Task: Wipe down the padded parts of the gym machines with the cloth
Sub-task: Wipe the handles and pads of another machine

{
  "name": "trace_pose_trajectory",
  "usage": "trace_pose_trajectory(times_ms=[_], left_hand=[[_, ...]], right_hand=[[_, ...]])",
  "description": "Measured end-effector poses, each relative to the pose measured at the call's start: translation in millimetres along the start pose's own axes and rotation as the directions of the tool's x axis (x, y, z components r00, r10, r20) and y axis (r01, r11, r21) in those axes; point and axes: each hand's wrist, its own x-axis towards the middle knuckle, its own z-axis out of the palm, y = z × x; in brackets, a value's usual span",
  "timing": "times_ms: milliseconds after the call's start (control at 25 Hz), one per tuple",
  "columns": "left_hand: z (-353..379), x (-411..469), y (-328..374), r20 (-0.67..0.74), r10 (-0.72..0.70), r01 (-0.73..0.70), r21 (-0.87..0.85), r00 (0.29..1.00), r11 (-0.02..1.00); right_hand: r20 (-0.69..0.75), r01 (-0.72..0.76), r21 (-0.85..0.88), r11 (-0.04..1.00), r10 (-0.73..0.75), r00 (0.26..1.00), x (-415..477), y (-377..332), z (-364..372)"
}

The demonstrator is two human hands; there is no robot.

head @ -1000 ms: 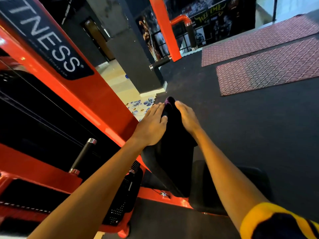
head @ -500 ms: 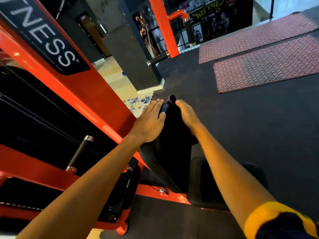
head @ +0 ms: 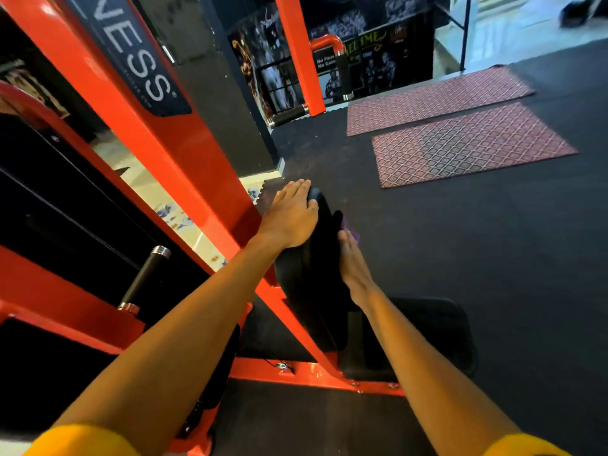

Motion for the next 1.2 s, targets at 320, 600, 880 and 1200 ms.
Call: trace_pose_trajectory(times_ms=[320, 600, 880, 1200], left_hand=[[8.3, -21.1, -9.6, -0.085, 0.092, -0.088, 0.047, 0.992, 0.995], [52.9, -61.0, -42.5, -0.522, 0.351, -0.294, 0.192, 0.777, 0.936], [62.6, -56.5, -52.2, -0.62, 0.418, -0.37, 0.213, 0.664, 0.904], [65.9, -53.6, -50.7, -0.694, 0.411, -0.403, 0.186, 0.592, 0.896]], right_hand=[[-0.204, 0.325, -0.077, 0.942, -0.334, 0.92, -98.4, 38.5, 29.5], [-0.334, 0.01, 0.196, 0.981, 0.057, 0.941, -89.7, 45.0, 36.0], [-0.356, 0.474, -0.329, 0.817, -0.572, 0.739, -136.0, 53.0, 72.2], [-0.447, 0.366, -0.378, 0.851, -0.514, 0.732, -149.1, 96.0, 76.5]])
